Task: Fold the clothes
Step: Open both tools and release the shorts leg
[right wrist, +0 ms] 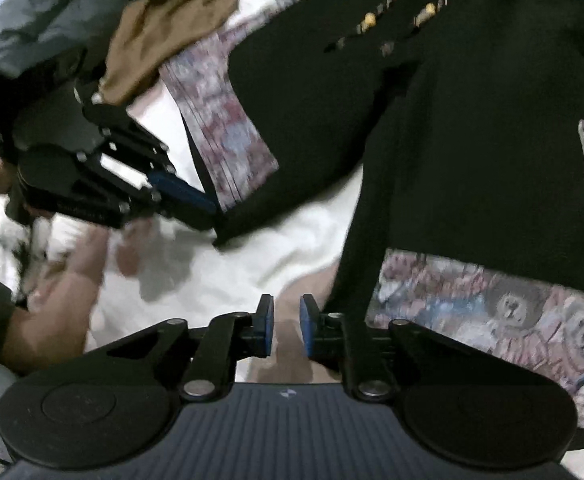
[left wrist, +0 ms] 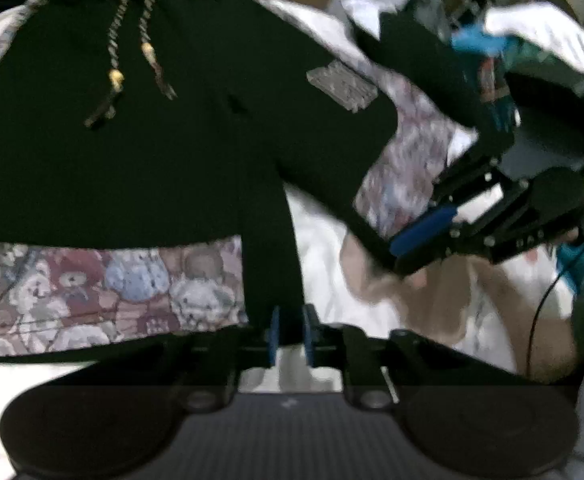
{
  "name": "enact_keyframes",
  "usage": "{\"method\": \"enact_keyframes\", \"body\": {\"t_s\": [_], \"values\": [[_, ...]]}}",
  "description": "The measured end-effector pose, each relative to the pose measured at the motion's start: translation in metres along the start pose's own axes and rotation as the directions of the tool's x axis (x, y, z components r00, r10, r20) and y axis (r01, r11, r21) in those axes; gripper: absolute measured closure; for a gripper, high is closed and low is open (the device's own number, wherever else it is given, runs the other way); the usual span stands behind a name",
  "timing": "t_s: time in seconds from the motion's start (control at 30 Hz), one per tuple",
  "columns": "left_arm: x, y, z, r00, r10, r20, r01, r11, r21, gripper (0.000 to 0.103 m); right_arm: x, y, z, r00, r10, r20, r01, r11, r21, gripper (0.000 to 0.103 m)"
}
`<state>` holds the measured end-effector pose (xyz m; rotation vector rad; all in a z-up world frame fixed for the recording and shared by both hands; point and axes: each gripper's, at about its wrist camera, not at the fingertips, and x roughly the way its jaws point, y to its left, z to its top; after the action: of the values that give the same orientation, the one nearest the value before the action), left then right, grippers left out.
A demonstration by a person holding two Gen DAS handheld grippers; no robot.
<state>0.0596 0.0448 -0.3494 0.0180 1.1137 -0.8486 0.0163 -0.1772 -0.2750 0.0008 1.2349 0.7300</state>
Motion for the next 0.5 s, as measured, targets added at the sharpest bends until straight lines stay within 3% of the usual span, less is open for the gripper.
{"method": "enact_keyframes", "body": {"t_s": [0.03, 0.17, 0.23, 0.37, 0.43, 0.5], "values": [[-0.003, -0.002, 0.000, 1.000, 0.019, 0.012, -0.019, 1.000, -0.011, 0.055, -0.004, 0.000, 0.002, 1.000, -0.015, 0.014, 0.015, 1.000, 0.001, 0.075], [-0.011, -0.006, 0.000, 0.996, 0.083, 0.041, -0.080, 0.995, -0.064, 0.051, -0.014, -0.004, 0.005, 0.998, -0.047, 0.047, 0.046, 0.999, 0.018, 0.064], [-0.014, -0.005, -0.001, 0.995, 0.091, 0.043, -0.088, 0.994, -0.068, 0.043, -0.015, -0.007, 0.003, 0.997, -0.066, 0.050, 0.064, 0.998, 0.029, 0.061], [-0.018, -0.002, -0.002, 0.992, 0.116, 0.052, -0.112, 0.992, -0.059, 0.031, -0.011, -0.011, 0.000, 0.986, -0.157, 0.051, 0.154, 0.987, 0.046, 0.035], [-0.020, -0.001, -0.001, 0.989, 0.134, 0.061, -0.131, 0.990, -0.060, 0.008, -0.012, -0.014, -0.002, 0.983, -0.171, 0.061, 0.168, 0.985, 0.049, 0.029], [-0.022, -0.001, 0.000, 0.989, 0.125, 0.074, -0.121, 0.991, -0.053, 0.006, -0.011, -0.017, -0.002, 0.980, -0.191, 0.058, 0.188, 0.980, 0.060, 0.024]]}}
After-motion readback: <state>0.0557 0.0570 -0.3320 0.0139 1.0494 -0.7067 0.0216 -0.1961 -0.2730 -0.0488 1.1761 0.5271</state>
